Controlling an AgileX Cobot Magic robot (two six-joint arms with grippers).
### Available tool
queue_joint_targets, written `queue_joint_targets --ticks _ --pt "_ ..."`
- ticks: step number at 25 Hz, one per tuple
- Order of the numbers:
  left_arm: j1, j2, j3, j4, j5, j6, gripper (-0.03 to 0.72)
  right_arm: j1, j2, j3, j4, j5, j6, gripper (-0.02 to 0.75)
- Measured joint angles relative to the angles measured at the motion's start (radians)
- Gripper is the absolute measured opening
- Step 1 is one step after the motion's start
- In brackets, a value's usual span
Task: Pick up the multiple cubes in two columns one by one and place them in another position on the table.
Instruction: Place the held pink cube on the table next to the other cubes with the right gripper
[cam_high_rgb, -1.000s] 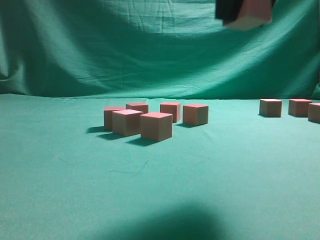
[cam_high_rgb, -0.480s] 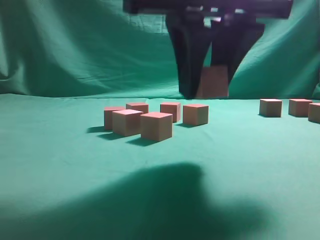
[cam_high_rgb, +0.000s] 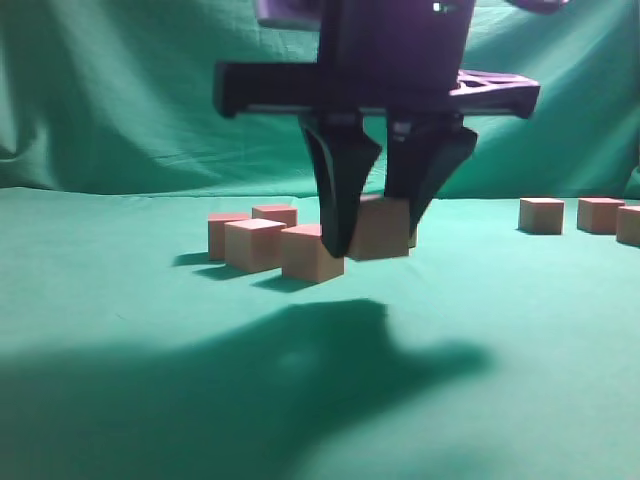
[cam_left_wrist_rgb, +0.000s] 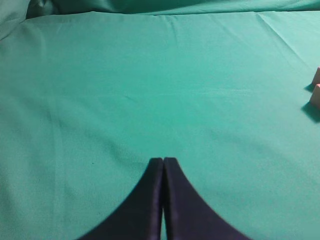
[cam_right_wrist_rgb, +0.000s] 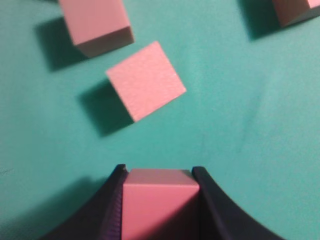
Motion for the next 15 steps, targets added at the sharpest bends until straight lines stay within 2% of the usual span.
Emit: queue_joint_targets --ticks 15 --pt "0.000 0.000 0.000 0.000 0.000 0.000 0.000 -0.023 0.078 0.000 -0.072 -0.057 0.048 0.259"
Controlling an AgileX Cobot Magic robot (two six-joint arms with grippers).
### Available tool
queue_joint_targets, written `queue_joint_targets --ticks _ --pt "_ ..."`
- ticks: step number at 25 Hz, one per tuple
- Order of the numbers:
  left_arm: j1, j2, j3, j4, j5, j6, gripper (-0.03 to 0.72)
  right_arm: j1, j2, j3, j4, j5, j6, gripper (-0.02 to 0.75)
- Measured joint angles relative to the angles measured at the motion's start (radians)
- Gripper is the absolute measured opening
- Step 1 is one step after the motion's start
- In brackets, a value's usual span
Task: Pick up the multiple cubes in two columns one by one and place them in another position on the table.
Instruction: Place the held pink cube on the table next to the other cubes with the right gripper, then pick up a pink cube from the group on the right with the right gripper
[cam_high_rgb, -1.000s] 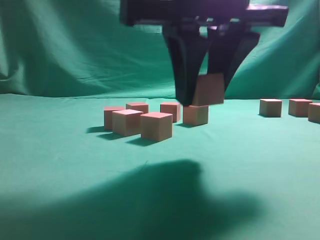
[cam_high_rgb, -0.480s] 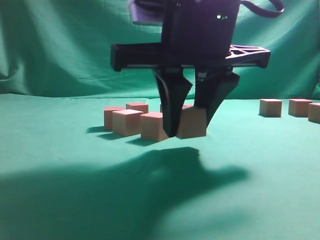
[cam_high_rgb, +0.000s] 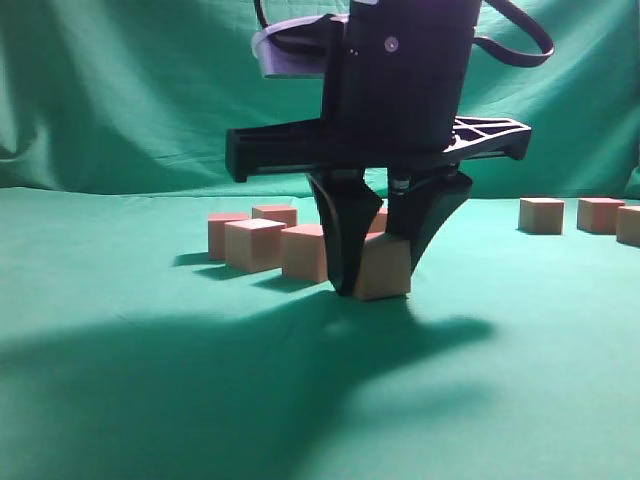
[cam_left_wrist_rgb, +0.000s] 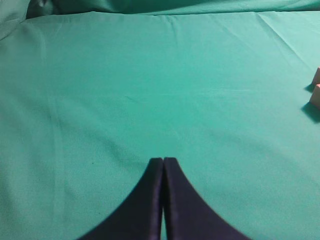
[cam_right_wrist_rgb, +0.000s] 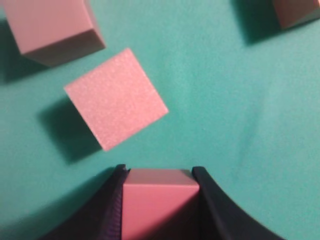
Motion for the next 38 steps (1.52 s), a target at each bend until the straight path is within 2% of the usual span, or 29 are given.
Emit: queue_joint_targets --ticks 10,11,18,22,23,24,31,32,34,38 --pt "0.000 0.000 0.000 0.000 0.000 0.000 0.000 0.000 0.006 0.000 -0.008 -0.031 0.008 0.259" --pt "0.000 0.000 0.000 0.000 0.000 0.000 0.000 0.000 0.006 0.000 -0.008 -0.031 0.008 0.331" --pt "0.000 0.000 0.000 0.000 0.000 0.000 0.000 -0.001 0.001 0.000 0.015 -0.020 0.011 0.617" --pt "0.000 0.000 0.000 0.000 0.000 0.000 0.000 -0.001 -0.054 0.000 0.021 0.034 0.006 0.613" --pt "0.000 0.000 0.000 0.000 0.000 0.000 0.000 -0.001 -0.077 0.000 0.021 0.047 0.001 0.655" --pt "0.000 0.000 0.000 0.000 0.000 0.000 0.000 -0.001 -0.108 0.000 0.016 0.062 0.000 0.639" --pt "0.000 0.000 0.000 0.000 0.000 0.000 0.000 -0.007 -0.369 -0.005 -0.107 0.259 -0.003 0.639" --pt "0.000 0.000 0.000 0.000 0.000 0.000 0.000 -0.013 -0.406 -0.009 -0.114 0.300 -0.003 0.589" --pt "0.000 0.000 0.000 0.000 0.000 0.000 0.000 -0.046 -0.466 -0.026 -0.121 0.360 -0.005 0.587" --pt "0.000 0.000 0.000 0.000 0.000 0.000 0.000 -0.172 -0.547 -0.039 -0.124 0.428 -0.053 0.587"
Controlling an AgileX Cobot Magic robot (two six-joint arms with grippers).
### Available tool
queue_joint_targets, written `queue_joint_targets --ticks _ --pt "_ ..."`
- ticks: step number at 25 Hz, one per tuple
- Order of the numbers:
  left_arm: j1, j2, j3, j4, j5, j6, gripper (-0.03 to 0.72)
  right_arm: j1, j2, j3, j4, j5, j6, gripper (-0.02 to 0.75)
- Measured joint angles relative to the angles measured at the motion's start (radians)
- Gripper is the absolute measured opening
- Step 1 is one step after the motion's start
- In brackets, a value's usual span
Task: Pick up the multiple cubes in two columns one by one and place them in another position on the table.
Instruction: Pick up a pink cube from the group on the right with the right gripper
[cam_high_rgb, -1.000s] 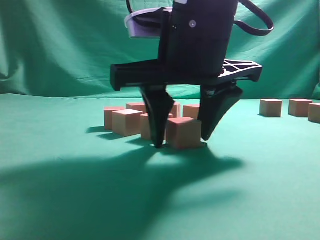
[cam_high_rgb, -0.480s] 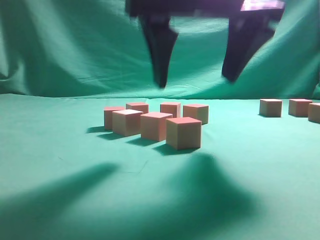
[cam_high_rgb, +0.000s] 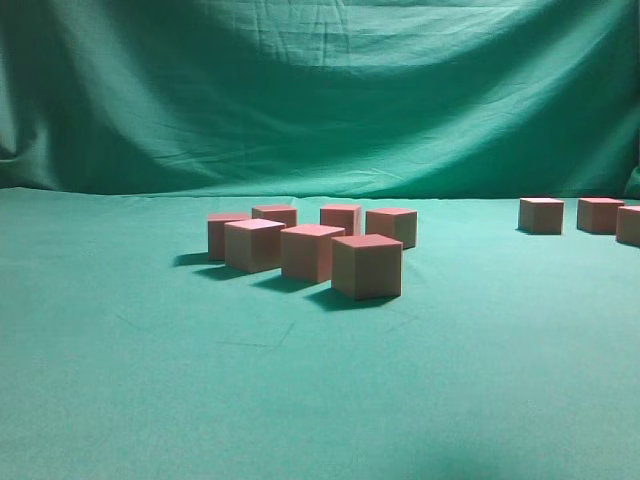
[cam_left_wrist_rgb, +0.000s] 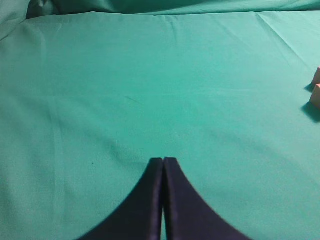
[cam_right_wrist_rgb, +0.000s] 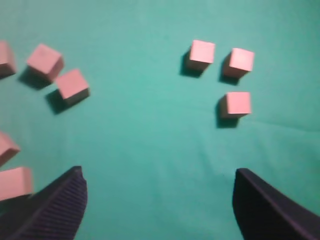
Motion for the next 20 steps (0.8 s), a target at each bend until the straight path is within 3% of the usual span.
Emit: queue_joint_targets --ticks 4,5,11,15,20 --pt "0.000 0.000 0.000 0.000 0.000 0.000 0.000 -0.182 -0.010 -0.002 0.017 0.038 -0.069 0.587" --pt "0.000 0.000 0.000 0.000 0.000 0.000 0.000 -0.221 -0.002 -0.002 0.034 0.038 -0.095 0.544" --pt "0.000 0.000 0.000 0.000 0.000 0.000 0.000 -0.474 0.102 -0.002 0.214 -0.017 -0.295 0.555" --pt "0.000 0.000 0.000 0.000 0.000 0.000 0.000 -0.569 0.206 -0.002 0.278 -0.055 -0.428 0.555" --pt "0.000 0.000 0.000 0.000 0.000 0.000 0.000 -0.584 0.316 -0.007 0.292 -0.170 -0.527 0.555"
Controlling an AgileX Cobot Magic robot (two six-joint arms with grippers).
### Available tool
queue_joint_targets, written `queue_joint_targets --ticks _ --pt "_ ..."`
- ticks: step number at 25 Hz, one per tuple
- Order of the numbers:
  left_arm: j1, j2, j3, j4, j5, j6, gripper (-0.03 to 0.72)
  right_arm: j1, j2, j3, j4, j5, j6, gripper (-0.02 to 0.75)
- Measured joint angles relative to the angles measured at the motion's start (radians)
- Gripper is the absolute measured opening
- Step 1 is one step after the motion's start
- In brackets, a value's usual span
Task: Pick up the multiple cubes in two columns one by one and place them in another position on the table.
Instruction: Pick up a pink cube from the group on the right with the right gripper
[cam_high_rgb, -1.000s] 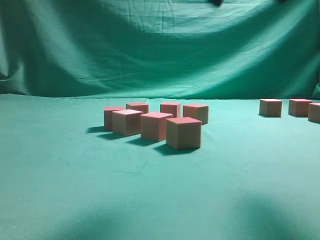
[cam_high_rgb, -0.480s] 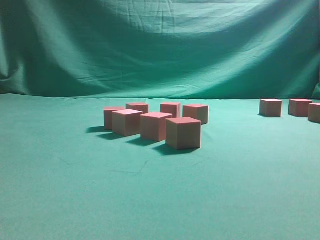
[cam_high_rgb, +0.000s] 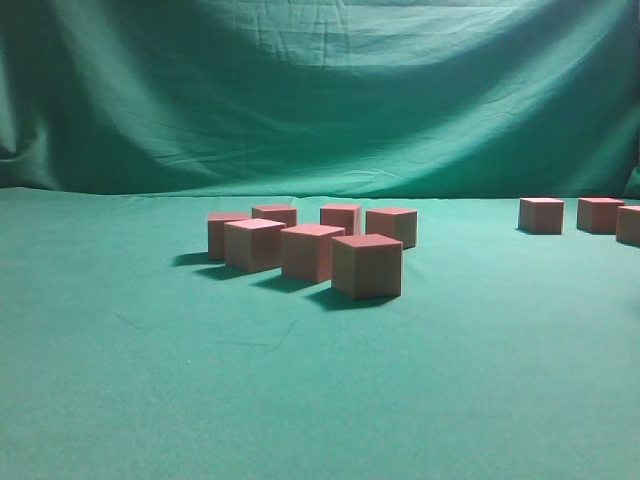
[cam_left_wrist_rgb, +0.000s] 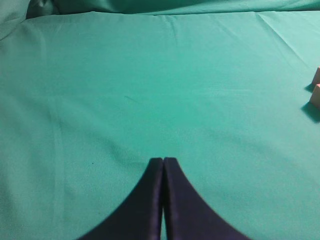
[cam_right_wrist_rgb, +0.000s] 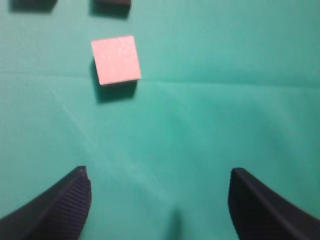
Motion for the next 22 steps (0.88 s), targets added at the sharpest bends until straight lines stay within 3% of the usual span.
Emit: queue_joint_targets --ticks 13,22 --pt "0.000 0.000 0.000 0.000 0.000 0.000 0.000 0.000 0.312 -0.269 0.108 0.013 -0.171 0.555" --pt "0.000 0.000 0.000 0.000 0.000 0.000 0.000 0.000 0.395 -0.305 0.117 0.019 -0.187 0.555"
